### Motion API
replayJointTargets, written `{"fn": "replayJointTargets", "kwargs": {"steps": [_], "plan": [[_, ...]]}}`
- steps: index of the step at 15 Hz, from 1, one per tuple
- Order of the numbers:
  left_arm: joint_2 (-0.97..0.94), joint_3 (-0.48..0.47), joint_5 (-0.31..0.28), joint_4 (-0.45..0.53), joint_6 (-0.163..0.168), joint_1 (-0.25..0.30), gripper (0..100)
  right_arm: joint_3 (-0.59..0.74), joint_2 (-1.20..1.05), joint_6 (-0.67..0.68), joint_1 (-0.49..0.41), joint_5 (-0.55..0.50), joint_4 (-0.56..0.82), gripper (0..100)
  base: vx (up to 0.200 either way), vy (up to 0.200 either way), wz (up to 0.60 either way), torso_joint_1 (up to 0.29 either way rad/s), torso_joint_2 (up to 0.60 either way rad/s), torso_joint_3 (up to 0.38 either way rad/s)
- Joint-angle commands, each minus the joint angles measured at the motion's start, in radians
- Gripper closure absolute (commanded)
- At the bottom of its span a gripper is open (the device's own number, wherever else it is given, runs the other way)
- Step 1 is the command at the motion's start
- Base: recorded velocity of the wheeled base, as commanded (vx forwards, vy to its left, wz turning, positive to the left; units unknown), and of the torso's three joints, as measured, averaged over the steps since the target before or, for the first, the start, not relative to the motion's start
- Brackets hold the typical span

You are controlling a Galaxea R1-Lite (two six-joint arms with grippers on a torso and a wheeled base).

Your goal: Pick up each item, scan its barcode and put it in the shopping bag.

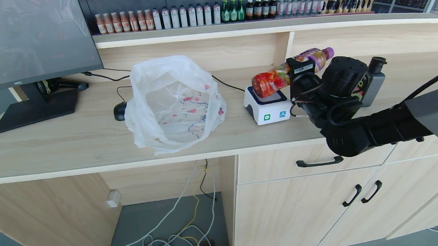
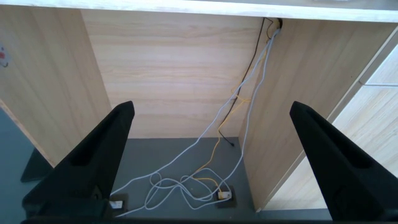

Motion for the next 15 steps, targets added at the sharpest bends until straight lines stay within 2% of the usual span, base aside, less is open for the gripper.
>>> {"fn": "replayJointTargets", "kwargs": {"steps": [1,15], "plan": [[0.000,0.000,0.000,0.000,0.000,0.000,0,-0.008,0.004,-0.001,0.000,0.000,0.000,100,0.000,0.000,0.00,0.000,0.00,0.000],[0.000,0.000,0.000,0.000,0.000,0.000,0,-0.004,0.001,-0.003,0.000,0.000,-0.001,100,0.000,0.000,0.00,0.000,0.00,0.000]]}}
